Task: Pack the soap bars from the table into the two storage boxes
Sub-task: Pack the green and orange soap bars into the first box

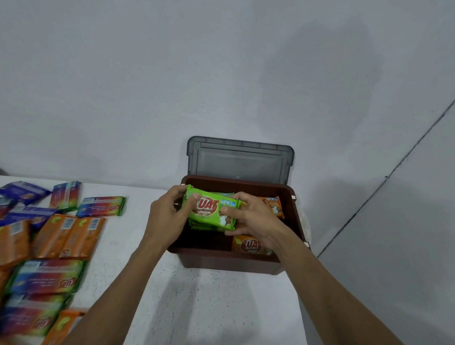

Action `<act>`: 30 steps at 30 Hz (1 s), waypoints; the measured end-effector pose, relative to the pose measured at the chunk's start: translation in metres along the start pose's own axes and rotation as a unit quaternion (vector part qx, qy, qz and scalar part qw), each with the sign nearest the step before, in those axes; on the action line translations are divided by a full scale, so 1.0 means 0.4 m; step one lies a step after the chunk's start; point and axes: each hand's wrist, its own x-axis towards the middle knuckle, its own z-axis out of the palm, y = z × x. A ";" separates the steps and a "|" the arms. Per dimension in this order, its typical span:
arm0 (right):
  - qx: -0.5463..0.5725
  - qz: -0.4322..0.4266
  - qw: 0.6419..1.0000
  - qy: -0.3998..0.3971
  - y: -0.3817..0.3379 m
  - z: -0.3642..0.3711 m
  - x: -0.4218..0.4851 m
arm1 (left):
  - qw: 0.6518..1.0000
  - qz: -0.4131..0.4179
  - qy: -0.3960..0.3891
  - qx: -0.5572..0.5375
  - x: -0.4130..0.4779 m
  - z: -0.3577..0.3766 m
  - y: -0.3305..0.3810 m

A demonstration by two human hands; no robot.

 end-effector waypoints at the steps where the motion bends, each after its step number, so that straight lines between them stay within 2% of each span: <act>1: -0.015 0.004 1.000 -0.002 0.001 -0.010 0.000 | 0.999 0.009 0.009 0.037 0.004 -0.007 -0.006; 6: -0.103 0.083 0.991 -0.008 0.027 -0.042 0.014 | 0.988 0.058 -0.017 0.144 0.017 -0.012 -0.046; 14: -0.142 0.170 0.975 0.012 0.084 0.020 0.074 | 0.982 0.088 -0.009 0.168 0.008 -0.009 -0.052; 18: -0.170 0.181 0.968 0.029 0.089 0.033 0.107 | 0.983 0.080 -0.007 0.165 0.008 -0.008 -0.056; 22: -0.327 0.157 0.931 0.042 0.104 0.030 0.135 | 0.985 0.070 -0.006 0.156 0.010 -0.008 -0.059; 26: -0.486 0.136 0.862 0.053 0.123 0.035 0.154 | 0.987 0.068 -0.005 0.145 0.009 -0.008 -0.060; 30: -0.510 0.130 0.848 0.060 0.129 0.041 0.155 | 0.989 0.061 0.000 0.132 0.009 -0.006 -0.058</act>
